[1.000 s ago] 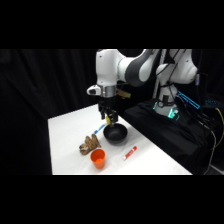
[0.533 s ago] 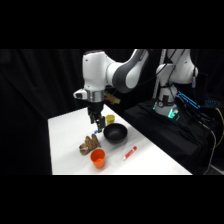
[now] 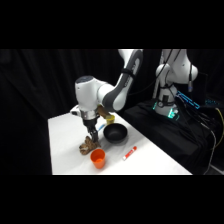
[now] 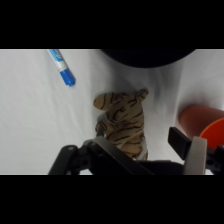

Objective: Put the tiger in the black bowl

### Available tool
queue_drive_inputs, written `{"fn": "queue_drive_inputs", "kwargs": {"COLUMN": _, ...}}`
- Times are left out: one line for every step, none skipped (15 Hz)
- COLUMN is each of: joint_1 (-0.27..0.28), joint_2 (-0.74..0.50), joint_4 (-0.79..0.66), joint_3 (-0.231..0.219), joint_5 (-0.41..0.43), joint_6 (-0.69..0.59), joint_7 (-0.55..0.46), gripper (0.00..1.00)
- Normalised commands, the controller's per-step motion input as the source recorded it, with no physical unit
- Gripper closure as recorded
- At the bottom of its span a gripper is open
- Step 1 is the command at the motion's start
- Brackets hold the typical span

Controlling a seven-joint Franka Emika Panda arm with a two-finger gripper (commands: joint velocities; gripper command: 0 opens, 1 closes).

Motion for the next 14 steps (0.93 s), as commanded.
{"fn": "queue_drive_inputs", "kwargs": {"joint_1": 0.093, "joint_2": 0.32, "joint_4": 0.26, "joint_3": -0.036, "joint_5": -0.012, "joint_6": 0.21, "joint_7": 0.26, "gripper": 0.0}}
{"fn": "queue_drive_inputs", "kwargs": {"joint_1": 0.104, "joint_2": 0.32, "joint_4": 0.27, "joint_3": -0.065, "joint_5": -0.02, "joint_6": 0.2, "joint_7": 0.26, "gripper": 0.0}}
{"fn": "queue_drive_inputs", "kwargs": {"joint_1": 0.092, "joint_2": 0.31, "joint_4": 0.27, "joint_3": -0.07, "joint_5": -0.003, "joint_6": 0.15, "joint_7": 0.23, "gripper": 0.0}}
{"fn": "queue_drive_inputs", "kwargs": {"joint_1": 0.103, "joint_2": 0.28, "joint_4": 0.26, "joint_3": -0.093, "joint_5": -0.014, "joint_6": 0.14, "joint_7": 0.22, "gripper": 0.0}}
{"fn": "queue_drive_inputs", "kwargs": {"joint_1": 0.122, "joint_2": 0.28, "joint_4": 0.26, "joint_3": -0.13, "joint_5": -0.042, "joint_6": 0.15, "joint_7": 0.22, "gripper": 0.0}}
{"fn": "queue_drive_inputs", "kwargs": {"joint_1": 0.12, "joint_2": 0.28, "joint_4": 0.27, "joint_3": -0.143, "joint_5": -0.048, "joint_6": 0.14, "joint_7": 0.2, "gripper": 0.0}}
{"fn": "queue_drive_inputs", "kwargs": {"joint_1": 0.114, "joint_2": 0.28, "joint_4": 0.27, "joint_3": -0.148, "joint_5": -0.054, "joint_6": 0.12, "joint_7": 0.19, "gripper": 0.0}}
{"fn": "queue_drive_inputs", "kwargs": {"joint_1": 0.122, "joint_2": 0.26, "joint_4": 0.26, "joint_3": -0.154, "joint_5": -0.073, "joint_6": 0.12, "joint_7": 0.19, "gripper": 0.0}}
{"fn": "queue_drive_inputs", "kwargs": {"joint_1": 0.121, "joint_2": 0.25, "joint_4": 0.24, "joint_3": -0.145, "joint_5": -0.072, "joint_6": 0.12, "joint_7": 0.19, "gripper": 0.0}}
{"fn": "queue_drive_inputs", "kwargs": {"joint_1": 0.115, "joint_2": 0.24, "joint_4": 0.24, "joint_3": -0.134, "joint_5": -0.068, "joint_6": 0.11, "joint_7": 0.18, "gripper": 0.0}}
{"fn": "queue_drive_inputs", "kwargs": {"joint_1": 0.106, "joint_2": 0.23, "joint_4": 0.25, "joint_3": -0.123, "joint_5": -0.061, "joint_6": 0.09, "joint_7": 0.17, "gripper": 0.0}}
{"fn": "queue_drive_inputs", "kwargs": {"joint_1": 0.093, "joint_2": 0.21, "joint_4": 0.25, "joint_3": -0.11, "joint_5": -0.049, "joint_6": 0.07, "joint_7": 0.16, "gripper": 0.0}}
{"fn": "queue_drive_inputs", "kwargs": {"joint_1": 0.081, "joint_2": 0.2, "joint_4": 0.25, "joint_3": -0.097, "joint_5": -0.039, "joint_6": 0.05, "joint_7": 0.15, "gripper": 0.0}}
{"fn": "queue_drive_inputs", "kwargs": {"joint_1": 0.073, "joint_2": 0.19, "joint_4": 0.26, "joint_3": -0.087, "joint_5": -0.032, "joint_6": 0.05, "joint_7": 0.13, "gripper": 0.25}}
